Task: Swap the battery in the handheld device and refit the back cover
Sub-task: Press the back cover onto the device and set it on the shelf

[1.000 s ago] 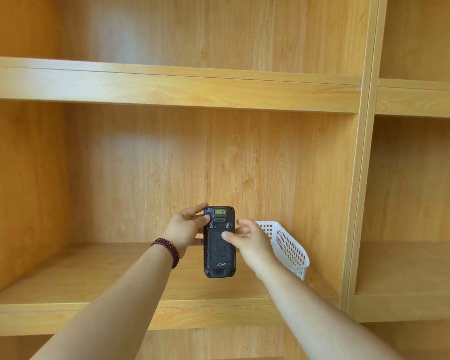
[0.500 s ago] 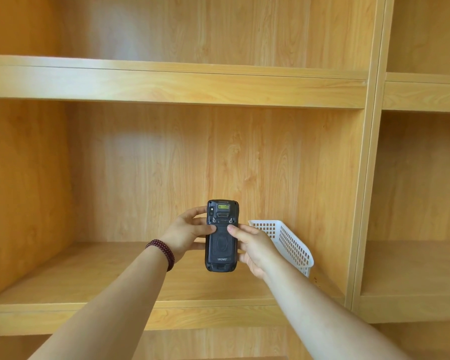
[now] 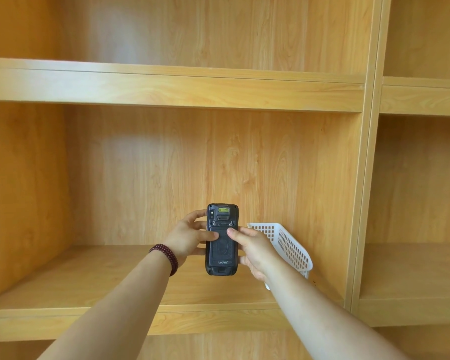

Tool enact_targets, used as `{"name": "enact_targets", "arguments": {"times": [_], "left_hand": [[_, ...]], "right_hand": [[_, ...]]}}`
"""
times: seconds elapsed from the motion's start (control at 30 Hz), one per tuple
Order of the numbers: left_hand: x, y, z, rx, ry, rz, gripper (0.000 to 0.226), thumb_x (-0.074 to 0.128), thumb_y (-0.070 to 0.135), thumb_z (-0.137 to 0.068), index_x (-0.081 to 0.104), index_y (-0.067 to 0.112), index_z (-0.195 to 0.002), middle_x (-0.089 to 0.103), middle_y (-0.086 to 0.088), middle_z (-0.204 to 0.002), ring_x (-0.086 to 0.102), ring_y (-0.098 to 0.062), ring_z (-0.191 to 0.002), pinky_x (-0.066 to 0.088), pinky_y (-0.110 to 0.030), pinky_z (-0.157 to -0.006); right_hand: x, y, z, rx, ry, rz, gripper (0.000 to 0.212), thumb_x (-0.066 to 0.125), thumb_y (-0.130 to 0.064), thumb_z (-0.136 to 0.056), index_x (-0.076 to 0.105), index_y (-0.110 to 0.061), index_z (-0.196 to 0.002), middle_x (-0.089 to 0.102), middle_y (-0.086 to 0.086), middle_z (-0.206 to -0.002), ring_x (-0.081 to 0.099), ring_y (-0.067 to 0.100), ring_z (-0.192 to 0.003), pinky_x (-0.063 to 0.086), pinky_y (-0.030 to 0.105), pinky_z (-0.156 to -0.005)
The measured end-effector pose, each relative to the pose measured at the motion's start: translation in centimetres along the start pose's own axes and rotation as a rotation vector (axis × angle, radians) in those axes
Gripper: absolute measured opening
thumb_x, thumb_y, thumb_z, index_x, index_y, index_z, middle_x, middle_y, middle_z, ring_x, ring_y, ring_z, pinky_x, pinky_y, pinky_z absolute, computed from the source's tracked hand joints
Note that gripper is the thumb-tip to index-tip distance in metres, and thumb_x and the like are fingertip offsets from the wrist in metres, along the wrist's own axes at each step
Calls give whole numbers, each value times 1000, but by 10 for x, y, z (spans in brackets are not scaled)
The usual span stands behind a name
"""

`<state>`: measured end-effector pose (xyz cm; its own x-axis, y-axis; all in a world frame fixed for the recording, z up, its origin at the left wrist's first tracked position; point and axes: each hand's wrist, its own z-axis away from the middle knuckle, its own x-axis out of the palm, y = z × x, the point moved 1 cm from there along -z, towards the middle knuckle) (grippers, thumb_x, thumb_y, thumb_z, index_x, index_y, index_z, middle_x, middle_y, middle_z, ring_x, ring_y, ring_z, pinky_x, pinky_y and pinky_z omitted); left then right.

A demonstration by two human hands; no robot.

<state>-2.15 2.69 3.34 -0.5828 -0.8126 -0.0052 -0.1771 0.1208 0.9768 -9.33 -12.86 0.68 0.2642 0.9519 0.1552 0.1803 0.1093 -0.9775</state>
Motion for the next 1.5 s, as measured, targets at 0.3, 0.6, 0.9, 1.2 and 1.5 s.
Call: {"name": "enact_targets", "arguments": {"times": [0.3, 0.6, 0.9, 1.2, 1.5], "left_hand": [[0, -6, 2, 16, 5, 6, 56, 72, -5, -79, 55, 21, -125, 70, -9, -108, 72, -24, -96, 59, -39, -73], [-5, -7, 5, -16, -53, -69, 61, 73, -5, -79, 52, 32, -122, 64, -21, -120, 71, -29, -98, 59, -48, -78], [-9, 4, -1, -6, -55, -60, 51, 71, 0, -81, 53, 23, -124, 66, -19, -119, 71, -30, -98, 59, -49, -79], [-10, 13, -7, 2, 16, 11, 30, 62, 21, -93, 58, 22, -123, 73, -9, -108, 70, -25, -90, 58, -46, -80], [-5, 10, -10, 88, 147, -69, 27, 54, 13, -98, 58, 14, -124, 73, -9, -102, 71, -20, -79, 59, -36, -61]], "right_hand": [[1, -1, 1, 3, 4, 26, 21, 70, -15, -89, 73, -11, -110, 75, 10, -109, 70, 24, -101, 58, 51, -88], [1, 2, 5, -5, -33, -1, 21, 67, -16, -91, 73, -12, -111, 76, 8, -109, 71, 23, -101, 58, 51, -87], [3, 0, 2, -2, -24, -23, 24, 69, -16, -90, 73, -11, -113, 75, 10, -110, 69, 24, -105, 57, 52, -89], [2, -1, 2, 0, -27, -2, 23, 69, -16, -90, 73, -12, -112, 76, 8, -107, 70, 24, -105, 56, 52, -91], [2, -4, 5, -86, -9, 81, 42, 72, -15, -88, 58, -14, -127, 73, 6, -113, 71, 21, -103, 61, 38, -77]]}}
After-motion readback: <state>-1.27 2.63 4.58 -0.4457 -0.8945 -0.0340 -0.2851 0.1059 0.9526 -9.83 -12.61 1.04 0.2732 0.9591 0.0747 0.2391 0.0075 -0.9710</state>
